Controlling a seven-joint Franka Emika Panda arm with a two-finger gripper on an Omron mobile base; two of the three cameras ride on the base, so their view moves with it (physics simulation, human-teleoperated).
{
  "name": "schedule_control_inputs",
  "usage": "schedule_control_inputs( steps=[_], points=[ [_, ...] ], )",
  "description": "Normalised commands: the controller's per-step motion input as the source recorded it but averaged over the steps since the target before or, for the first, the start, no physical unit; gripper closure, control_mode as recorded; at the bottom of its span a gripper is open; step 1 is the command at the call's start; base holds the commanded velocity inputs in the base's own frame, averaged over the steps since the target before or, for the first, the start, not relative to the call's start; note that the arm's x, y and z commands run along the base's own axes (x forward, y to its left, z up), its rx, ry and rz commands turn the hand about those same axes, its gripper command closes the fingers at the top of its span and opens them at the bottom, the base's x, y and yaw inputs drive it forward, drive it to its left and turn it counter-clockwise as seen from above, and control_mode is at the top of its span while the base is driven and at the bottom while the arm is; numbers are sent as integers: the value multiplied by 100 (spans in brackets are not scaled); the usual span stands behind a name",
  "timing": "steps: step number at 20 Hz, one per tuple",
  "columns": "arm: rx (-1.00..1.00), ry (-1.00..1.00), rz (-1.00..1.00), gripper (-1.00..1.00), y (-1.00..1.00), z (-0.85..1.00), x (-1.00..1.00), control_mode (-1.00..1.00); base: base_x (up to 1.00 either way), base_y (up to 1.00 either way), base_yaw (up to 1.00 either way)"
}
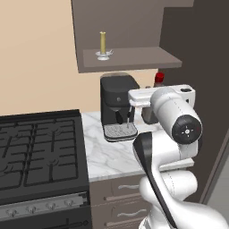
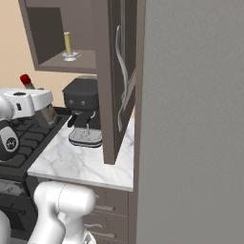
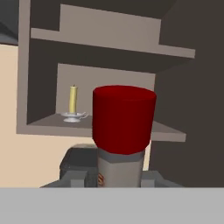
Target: Get the candle and the liquor from the cabinet and move them to the dining counter.
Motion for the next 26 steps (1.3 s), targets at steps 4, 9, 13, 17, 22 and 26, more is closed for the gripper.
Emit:
schedule_control_inputs(
  steps=[4, 9, 13, 17, 22, 26],
  points=[
    [0, 0, 0, 100, 0, 0, 0, -100, 0, 0, 0],
    [0, 2, 0, 100, 4, -19, 0, 100, 0, 8, 0],
    [0, 0, 0, 100, 0, 0, 0, 100, -19, 40, 13],
    [0, 0, 0, 100, 0, 0, 0, 100, -25, 70, 31],
    [0, 0, 0, 100, 0, 0, 0, 100, -19, 82, 41],
    [0, 0, 0, 100, 0, 0, 0, 100, -8, 85, 45]
  ],
)
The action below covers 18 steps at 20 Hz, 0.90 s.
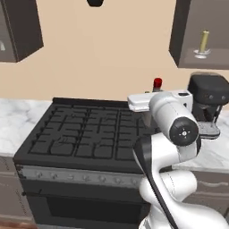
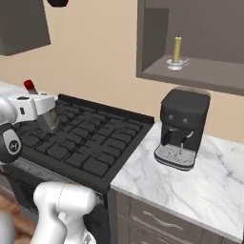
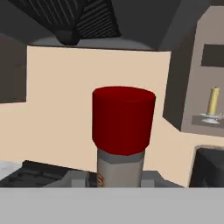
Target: Get the candle and the liquor from the cabinet and move them to the dining counter.
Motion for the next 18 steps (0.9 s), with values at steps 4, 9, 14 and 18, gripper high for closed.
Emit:
schedule_control_inputs(
  steps=[4, 9, 14, 18],
  points=[
    [0, 0, 0, 100, 0, 0, 0, 100, -1, 80, 47],
    [0, 0, 0, 100, 0, 0, 0, 100, 0, 62, 50],
    [0, 0, 0, 100, 0, 0, 0, 100, 0, 49, 51],
    [0, 0, 0, 100, 0, 0, 0, 100, 0, 52, 50]
  ],
)
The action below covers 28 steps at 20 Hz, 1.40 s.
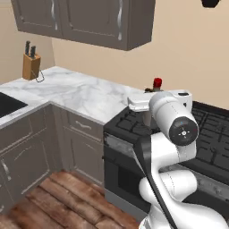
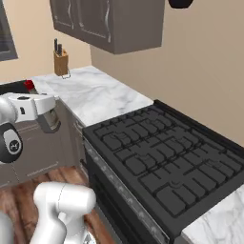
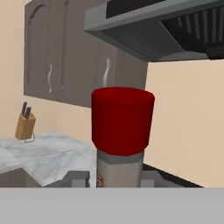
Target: Get the candle and the liquor from the cabinet and move them to the dining counter.
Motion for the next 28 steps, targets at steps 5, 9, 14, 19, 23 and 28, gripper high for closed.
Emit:
schedule_control_inputs(
  steps=[5, 9, 14, 19, 23, 28],
  points=[
    [0, 0, 0, 100, 0, 0, 0, 100, 0, 51, 51],
    [0, 0, 0, 100, 0, 0, 0, 100, -5, 43, 53],
    [0, 0, 0, 100, 0, 0, 0, 100, -17, 37, 53],
    [0, 0, 0, 100, 0, 0, 0, 100, -28, 35, 52],
    [0, 0, 0, 100, 0, 0, 0, 100, -31, 35, 49],
    [0, 0, 0, 100, 0, 0, 0, 100, -31, 32, 48]
  ],
)
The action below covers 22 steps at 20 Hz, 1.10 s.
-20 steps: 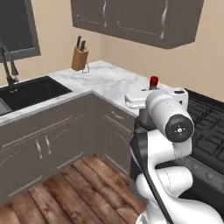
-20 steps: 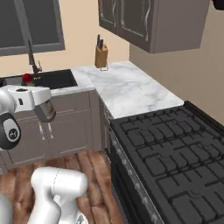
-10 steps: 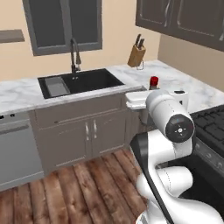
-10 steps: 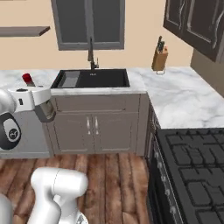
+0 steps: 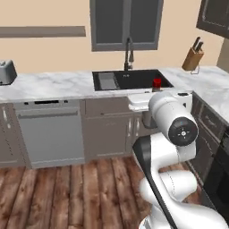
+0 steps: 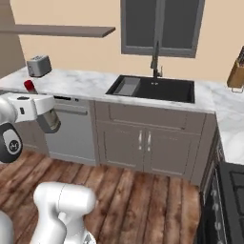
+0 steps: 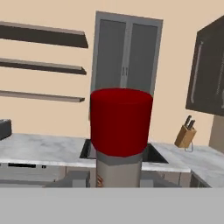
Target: Get the candle and the liquor from the cabinet and move them to the dining counter.
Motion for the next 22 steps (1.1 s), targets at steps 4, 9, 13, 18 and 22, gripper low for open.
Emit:
schedule_control_inputs(
  steps=[4, 9, 13, 18, 22],
  points=[
    [0, 0, 0, 100, 0, 0, 0, 100, -36, 26, 47],
    [0, 0, 0, 100, 0, 0, 0, 100, -40, 30, 46],
    [0, 0, 0, 100, 0, 0, 0, 100, -43, 28, 46],
    [0, 0, 0, 100, 0, 0, 0, 100, -36, 29, 45],
    [0, 0, 0, 100, 0, 0, 0, 100, -18, 29, 44]
  ],
)
